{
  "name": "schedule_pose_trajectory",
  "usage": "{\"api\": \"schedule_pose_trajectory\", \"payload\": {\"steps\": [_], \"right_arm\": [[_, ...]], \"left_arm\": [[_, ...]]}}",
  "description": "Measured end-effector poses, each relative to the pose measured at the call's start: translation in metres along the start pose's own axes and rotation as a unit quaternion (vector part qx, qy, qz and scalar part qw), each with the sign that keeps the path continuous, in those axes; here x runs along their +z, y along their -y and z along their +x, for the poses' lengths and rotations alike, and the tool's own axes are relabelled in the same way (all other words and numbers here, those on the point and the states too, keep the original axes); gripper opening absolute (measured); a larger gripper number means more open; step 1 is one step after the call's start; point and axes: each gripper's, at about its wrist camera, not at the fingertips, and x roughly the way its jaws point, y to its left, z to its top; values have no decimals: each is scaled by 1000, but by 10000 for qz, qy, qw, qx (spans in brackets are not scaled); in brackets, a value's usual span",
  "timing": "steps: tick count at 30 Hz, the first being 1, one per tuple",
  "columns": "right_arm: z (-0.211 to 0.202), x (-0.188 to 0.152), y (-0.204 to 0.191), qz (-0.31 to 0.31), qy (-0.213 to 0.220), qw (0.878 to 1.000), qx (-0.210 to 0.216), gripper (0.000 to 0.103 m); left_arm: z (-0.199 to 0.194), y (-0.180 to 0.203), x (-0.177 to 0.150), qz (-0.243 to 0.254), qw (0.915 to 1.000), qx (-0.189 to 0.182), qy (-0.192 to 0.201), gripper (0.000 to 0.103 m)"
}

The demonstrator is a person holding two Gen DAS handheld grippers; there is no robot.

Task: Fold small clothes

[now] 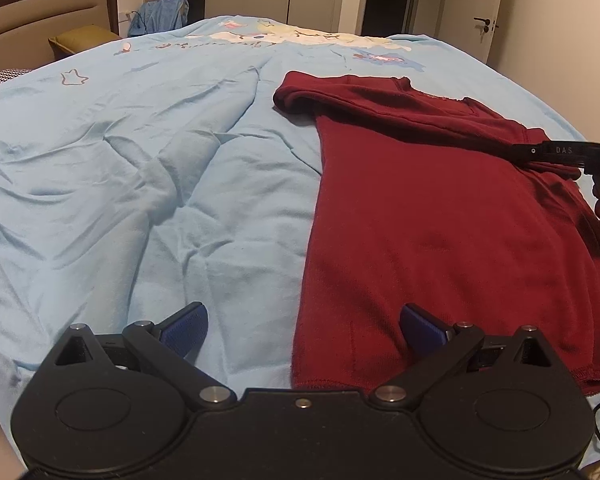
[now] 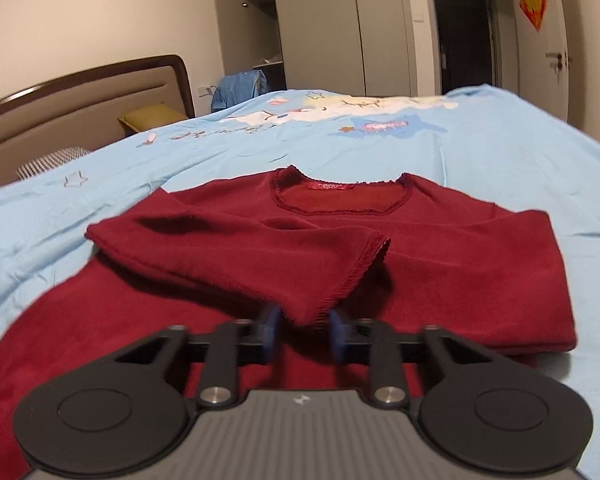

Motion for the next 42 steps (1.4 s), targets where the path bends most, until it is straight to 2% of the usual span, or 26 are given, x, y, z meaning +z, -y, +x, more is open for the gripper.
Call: {"api": "schedule_pose_trajectory", "payload": {"steps": [3, 7, 9, 12, 15, 17, 18, 19, 21, 28, 34, 38, 42], "right_arm": [[-9, 7, 15, 806, -32, 9953, 530, 13], [-28, 15, 42, 1918, -16, 9759, 1037, 9], [-30, 18, 49, 2009, -82, 9752, 930, 9], [-26, 17, 48, 1669, -330, 9843, 470, 9], [-26, 4, 45, 1633, -463, 9845, 438, 13], [-35, -5, 37, 1354, -386, 9893, 370, 25], [-40, -10, 33, 1188, -337, 9917, 363, 41], [-47, -15, 28, 1024, -297, 9936, 374, 51], [-60, -26, 20, 695, -270, 9965, 386, 57], [-118, -70, -16, -603, -174, 9978, 235, 89], [-164, -117, -56, -1672, -170, 9856, 186, 99], [-179, -147, -86, -2548, -380, 9662, 80, 102], [-184, -170, -104, -3146, -498, 9479, -45, 102]], "left_arm": [[1, -1, 0, -24, 10000, -8, -1, 102], [4, 0, -1, -45, 10000, 30, -18, 102], [4, 1, -1, -68, 10000, 52, -10, 102], [3, 1, -1, -106, 9999, 68, -5, 102], [2, 1, -2, -131, 9999, 64, -18, 102], [1, 0, -1, -137, 9999, 44, -32, 102], [0, -1, -1, -140, 9999, 25, -37, 102], [0, -2, -1, -142, 9999, 6, -42, 102], [0, -3, 0, -145, 9999, -22, -54, 102], [-3, 2, -2, 51, 10000, 48, -37, 102], [-13, 5, -4, 66, 9998, 131, 102, 102], [-24, 12, -4, 221, 9991, 174, 320, 102], [-32, 22, -2, 339, 9982, 108, 490, 102]]}}
